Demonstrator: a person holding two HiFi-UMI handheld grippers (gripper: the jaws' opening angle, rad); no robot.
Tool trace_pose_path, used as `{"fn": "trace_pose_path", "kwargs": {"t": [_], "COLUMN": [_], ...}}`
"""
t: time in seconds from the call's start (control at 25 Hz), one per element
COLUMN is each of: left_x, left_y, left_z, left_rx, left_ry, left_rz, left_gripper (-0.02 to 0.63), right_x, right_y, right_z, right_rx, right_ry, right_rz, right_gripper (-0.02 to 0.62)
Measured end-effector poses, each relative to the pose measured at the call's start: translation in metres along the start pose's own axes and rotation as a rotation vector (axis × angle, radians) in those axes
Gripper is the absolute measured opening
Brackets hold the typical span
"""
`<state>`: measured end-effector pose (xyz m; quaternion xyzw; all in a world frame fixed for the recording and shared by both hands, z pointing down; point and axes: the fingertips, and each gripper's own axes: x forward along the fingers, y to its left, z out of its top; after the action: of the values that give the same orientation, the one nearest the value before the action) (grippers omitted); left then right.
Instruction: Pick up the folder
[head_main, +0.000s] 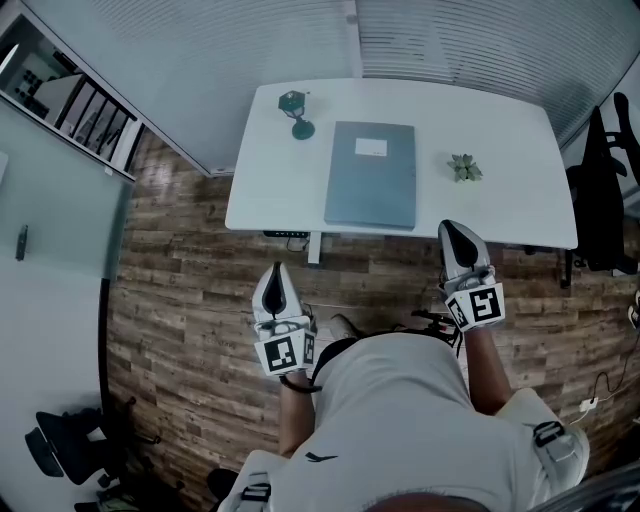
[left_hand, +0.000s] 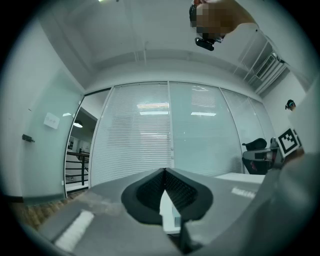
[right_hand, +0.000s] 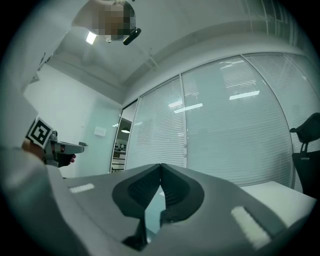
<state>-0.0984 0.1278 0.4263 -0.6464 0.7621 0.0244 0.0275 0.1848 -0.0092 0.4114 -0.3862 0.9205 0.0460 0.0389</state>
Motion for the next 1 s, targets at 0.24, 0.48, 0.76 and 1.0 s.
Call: {"fn": "trace_pose_path", "kwargs": {"t": [0.24, 0.48, 0.76, 1.0], "left_x": [0.002, 0.005, 0.015, 0.034], "left_y": [0.004, 0.011, 0.026, 0.052], "left_z": [-0.001, -0.001, -0.005, -0.005], "left_rx": [-0.005, -0.011, -0.011, -0.016], "left_ry": [-0.002, -0.003, 0.007, 0.002], "left_rz": [0.001, -0.004, -0.026, -0.051], "left_gripper": [0.006, 0.006, 0.006, 0.006], "right_x": [0.002, 0.008, 0.017, 0.033], "right_y": [0.000, 0.003, 0.010, 0.021], "right_z": [-0.001, -0.003, -0.005, -0.011], "right_rx": [0.002, 0.003, 0.003, -0.001], "right_ry": [0.003, 0.012, 0.025, 0.039], "right_rz": [-0.006, -0.013, -0.043, -0.073], "right_gripper": [0.003, 0.003, 0.003, 0.003]}}
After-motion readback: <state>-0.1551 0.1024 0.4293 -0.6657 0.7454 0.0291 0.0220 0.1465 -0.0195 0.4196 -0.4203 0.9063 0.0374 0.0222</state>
